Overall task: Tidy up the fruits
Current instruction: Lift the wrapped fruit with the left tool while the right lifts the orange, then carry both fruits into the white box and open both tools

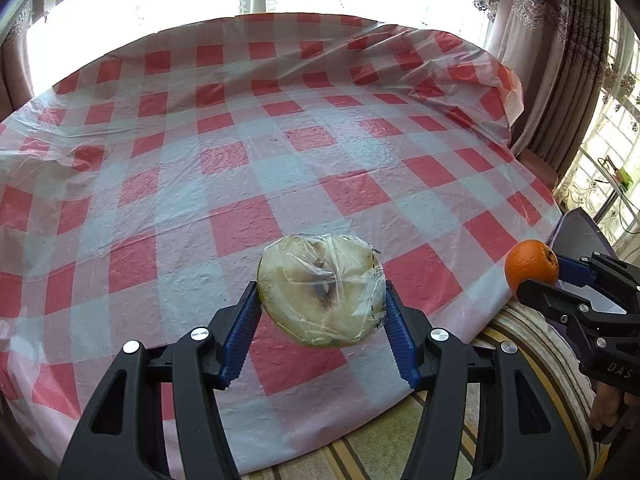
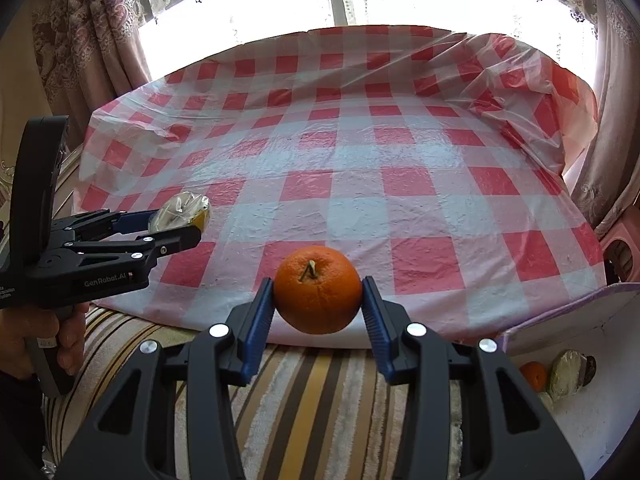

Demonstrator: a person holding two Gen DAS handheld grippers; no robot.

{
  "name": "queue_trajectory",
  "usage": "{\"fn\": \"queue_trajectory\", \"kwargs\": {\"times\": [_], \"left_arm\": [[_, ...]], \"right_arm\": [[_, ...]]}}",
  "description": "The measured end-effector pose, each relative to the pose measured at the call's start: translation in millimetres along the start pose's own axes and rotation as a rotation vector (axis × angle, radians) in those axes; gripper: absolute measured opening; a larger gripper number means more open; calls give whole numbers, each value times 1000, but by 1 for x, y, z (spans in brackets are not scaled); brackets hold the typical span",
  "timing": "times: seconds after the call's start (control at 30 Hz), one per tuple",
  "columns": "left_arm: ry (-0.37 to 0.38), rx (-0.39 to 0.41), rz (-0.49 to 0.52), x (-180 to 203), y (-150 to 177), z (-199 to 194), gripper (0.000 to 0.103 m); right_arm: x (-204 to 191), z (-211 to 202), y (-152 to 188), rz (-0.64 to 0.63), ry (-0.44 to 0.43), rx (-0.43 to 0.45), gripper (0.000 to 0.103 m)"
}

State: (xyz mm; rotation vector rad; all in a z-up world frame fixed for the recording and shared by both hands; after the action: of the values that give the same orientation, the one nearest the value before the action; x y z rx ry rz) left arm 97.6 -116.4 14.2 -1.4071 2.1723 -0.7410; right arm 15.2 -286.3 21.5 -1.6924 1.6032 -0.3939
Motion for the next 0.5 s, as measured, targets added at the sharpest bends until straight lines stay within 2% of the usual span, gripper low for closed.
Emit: {"fn": "queue_trajectory", "kwargs": {"times": [0.23,0.5], "left_arm": [[67,22,91,56,-4,-17,57],[155,35,208,129,-6,-34,57]], "right_arm": [[43,-42,21,57,50,32,44],[117,-96,60,168,184,51,44]]}}
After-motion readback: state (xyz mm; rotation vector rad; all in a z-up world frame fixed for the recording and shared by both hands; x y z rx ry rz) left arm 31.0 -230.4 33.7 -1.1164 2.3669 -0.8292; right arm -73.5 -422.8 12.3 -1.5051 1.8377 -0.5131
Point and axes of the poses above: each gripper's, at about its wrist camera, not at the fingertips, and z roughly the way its jaws point, x to its right, y to its underside, the point moved 3 cm from there along z, roughly the way its jaws point, and after that the axes turned 10 degrees about -y, right-handed, at the moved point
